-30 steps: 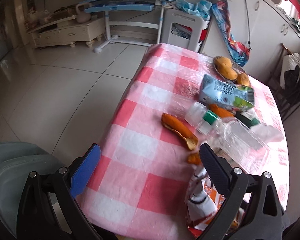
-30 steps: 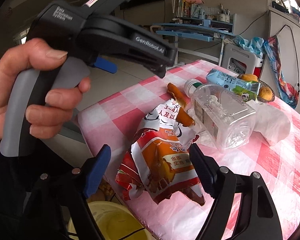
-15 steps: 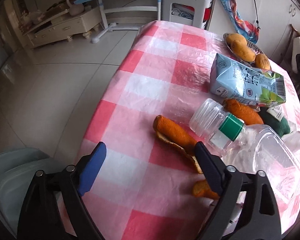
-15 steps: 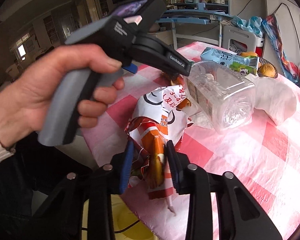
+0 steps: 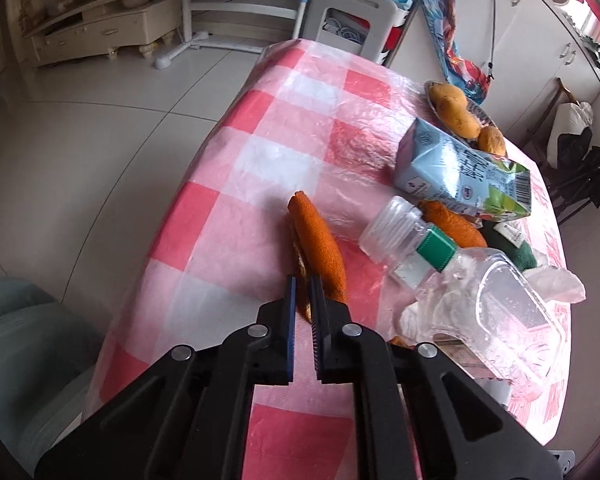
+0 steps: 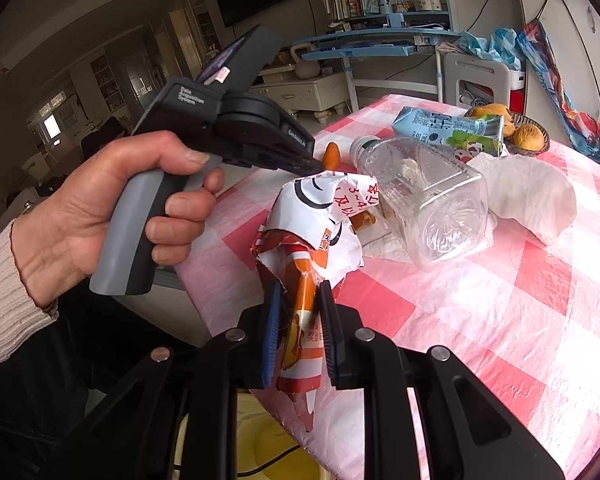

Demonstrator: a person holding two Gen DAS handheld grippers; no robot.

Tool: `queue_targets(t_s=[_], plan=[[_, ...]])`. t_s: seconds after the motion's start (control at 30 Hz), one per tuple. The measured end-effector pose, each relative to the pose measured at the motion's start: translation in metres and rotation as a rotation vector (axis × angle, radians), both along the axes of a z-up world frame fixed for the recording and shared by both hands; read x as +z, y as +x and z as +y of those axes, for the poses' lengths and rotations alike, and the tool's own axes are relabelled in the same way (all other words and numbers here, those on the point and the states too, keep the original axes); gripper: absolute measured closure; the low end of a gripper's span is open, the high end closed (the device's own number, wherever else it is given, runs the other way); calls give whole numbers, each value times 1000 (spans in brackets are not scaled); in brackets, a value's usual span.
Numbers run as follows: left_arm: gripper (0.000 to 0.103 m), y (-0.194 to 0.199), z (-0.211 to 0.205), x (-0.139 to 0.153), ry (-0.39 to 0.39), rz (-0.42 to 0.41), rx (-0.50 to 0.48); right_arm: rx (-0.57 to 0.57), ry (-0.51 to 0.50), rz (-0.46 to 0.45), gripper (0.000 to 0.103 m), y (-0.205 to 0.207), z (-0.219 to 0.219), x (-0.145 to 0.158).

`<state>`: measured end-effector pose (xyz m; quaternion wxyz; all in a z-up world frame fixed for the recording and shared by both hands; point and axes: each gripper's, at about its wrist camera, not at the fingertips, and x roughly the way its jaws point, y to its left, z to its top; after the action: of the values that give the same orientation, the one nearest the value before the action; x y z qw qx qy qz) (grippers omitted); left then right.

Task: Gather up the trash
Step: 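Grasp the curled orange peel with left tool while right tool grasps the orange-white snack bag, then carry both items over the yellow bucket while right tool opens to drop the bag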

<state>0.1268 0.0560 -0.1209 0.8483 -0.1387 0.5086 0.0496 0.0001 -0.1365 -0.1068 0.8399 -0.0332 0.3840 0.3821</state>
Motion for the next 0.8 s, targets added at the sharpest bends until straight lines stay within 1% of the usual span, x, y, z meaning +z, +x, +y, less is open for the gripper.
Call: queue_targets(t_s=[0.07,0.1,0.13,0.2,0.23,0.4,0.5,0.53,0.6,0.67,0.73,0.8], plan=[[92,0,1,1,13,-3,14,-2,1,-2,83,1,-1,1],[84,-1,-1,4,31,-13,12,-7,2,-2,83,4,-2,1],[70,-3,-3,7,49,-25,8,-9,4,-1,83,4,-4,1],[55,-2,-9,12,103,-45,10,-11,8,0,83,6,-5,1],[54,0,-11,12,118,-48,9,-14,8,0,83,5,-5,1],[54,9,-17,1,117,-21,-8,-12,13,6,83,5,-6,1],[55,11,-19,-1,141,-34,-15,-10,16,9,83,6,-7,1],[64,11,-18,-1,141,-40,-14,-8,18,10,83,5,-7,1],[85,9,-15,-2,125,-53,-17,-5,26,12,83,5,-8,2],[88,7,-11,0,86,-61,-15,1,36,13,83,4,-9,3],[90,2,-11,5,80,-84,-16,6,48,13,83,4,-11,5],[90,-7,-13,18,75,-121,-31,14,70,14,83,3,-14,8]])
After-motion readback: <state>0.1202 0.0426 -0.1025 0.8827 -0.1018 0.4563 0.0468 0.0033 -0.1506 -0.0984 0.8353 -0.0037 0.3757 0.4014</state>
